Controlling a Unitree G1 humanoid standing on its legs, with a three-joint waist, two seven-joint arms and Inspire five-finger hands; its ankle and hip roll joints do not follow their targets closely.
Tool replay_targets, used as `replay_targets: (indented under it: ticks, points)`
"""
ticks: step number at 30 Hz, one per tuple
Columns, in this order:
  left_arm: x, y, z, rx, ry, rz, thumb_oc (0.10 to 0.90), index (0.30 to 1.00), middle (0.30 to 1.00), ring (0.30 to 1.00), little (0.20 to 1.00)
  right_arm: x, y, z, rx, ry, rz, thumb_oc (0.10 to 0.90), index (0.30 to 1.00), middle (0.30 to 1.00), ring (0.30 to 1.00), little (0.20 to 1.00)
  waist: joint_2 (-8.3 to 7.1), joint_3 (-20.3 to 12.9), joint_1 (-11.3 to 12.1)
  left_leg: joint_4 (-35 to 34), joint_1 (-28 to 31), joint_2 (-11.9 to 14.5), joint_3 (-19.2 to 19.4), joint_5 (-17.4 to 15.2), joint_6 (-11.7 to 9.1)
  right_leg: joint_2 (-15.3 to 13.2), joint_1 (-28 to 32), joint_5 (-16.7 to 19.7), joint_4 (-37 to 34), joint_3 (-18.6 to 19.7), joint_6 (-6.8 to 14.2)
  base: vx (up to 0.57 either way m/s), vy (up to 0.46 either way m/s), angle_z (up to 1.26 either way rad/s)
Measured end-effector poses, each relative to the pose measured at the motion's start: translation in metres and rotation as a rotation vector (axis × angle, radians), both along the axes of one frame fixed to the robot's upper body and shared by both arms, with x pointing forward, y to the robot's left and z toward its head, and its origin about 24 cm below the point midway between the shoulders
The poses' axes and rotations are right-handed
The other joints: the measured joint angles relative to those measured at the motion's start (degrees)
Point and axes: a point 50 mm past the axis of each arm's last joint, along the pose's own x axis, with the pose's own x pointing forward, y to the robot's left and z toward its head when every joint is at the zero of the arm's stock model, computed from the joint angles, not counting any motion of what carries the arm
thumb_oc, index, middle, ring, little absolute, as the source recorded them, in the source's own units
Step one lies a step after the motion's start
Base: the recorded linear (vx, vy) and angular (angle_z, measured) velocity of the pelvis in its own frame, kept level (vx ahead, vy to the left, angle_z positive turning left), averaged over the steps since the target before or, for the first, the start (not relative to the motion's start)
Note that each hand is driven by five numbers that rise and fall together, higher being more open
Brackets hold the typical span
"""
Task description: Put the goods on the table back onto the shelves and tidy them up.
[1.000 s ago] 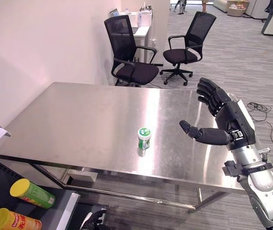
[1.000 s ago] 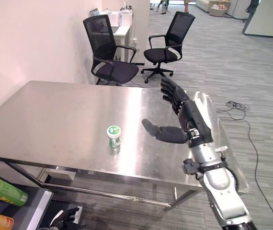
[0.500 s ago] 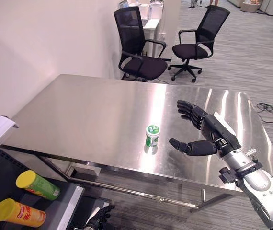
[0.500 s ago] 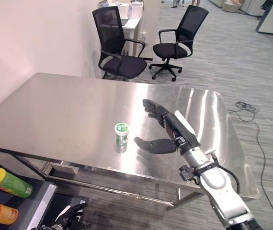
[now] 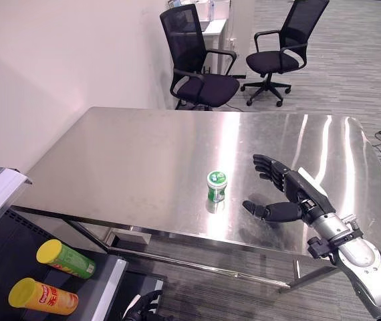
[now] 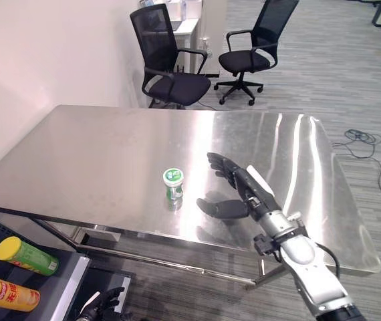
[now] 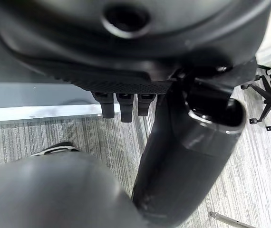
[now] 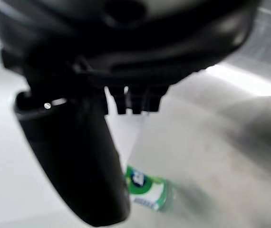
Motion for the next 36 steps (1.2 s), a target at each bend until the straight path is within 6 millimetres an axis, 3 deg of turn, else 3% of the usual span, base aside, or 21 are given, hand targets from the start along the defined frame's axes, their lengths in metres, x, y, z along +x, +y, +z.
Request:
replay_targets:
  ticks: [6, 14, 29, 36]
  points:
    - [0.003, 0.001, 0.001, 0.006, -0.007, -0.001, 0.800, 0.900, 0.900, 0.900, 0.900, 0.006, 0.007, -0.005, -0.005, 0.027, 0.025, 0.800, 0.900, 0.900, 0.900, 0.900, -0.72, -0.43, 1.58, -0.04, -0.33, -0.27, -0.55, 0.00, 0.00, -0.31, 0.05, -0.10, -0.02, -0.65, 0.16, 0.02, 0.024, 0.06]
    - [0.006, 0.007, 0.002, 0.026, -0.010, -0.009, 0.800, 0.900, 0.900, 0.900, 0.900, 0.014, 0.013, -0.007, -0.007, 0.034, 0.044, 0.800, 0.900, 0.900, 0.900, 0.900, -2.79, -1.87, 3.12, -0.05, -1.11, -0.70, -1.22, 0.00, 0.01, -0.74, -0.16, -0.31, 0.03, -1.22, 0.46, 0.01, 0.012, 0.06]
    - [0.006, 0.008, 0.001, 0.044, -0.005, -0.014, 0.800, 0.900, 0.900, 0.900, 0.900, 0.044, 0.017, -0.021, -0.079, 0.116, 0.038, 0.800, 0.900, 0.900, 0.900, 0.900, -2.91, -1.82, 3.72, -0.04, -1.37, -1.09, -1.80, 0.11, 0.20, -1.16, 0.04, -0.46, 0.02, -2.27, 0.72, 0.01, 0.004, 0.03]
    - [0.008, 0.008, 0.001, 0.045, -0.008, -0.014, 0.800, 0.900, 0.900, 0.900, 0.900, 0.046, 0.016, -0.024, -0.072, 0.126, 0.016, 0.800, 0.900, 0.900, 0.900, 0.900, -3.29, -1.71, 5.06, -0.04, -1.38, -1.13, -2.04, 0.11, 0.20, -1.19, 0.19, -0.50, 0.01, -2.39, 0.77, 0.00, 0.002, 0.01]
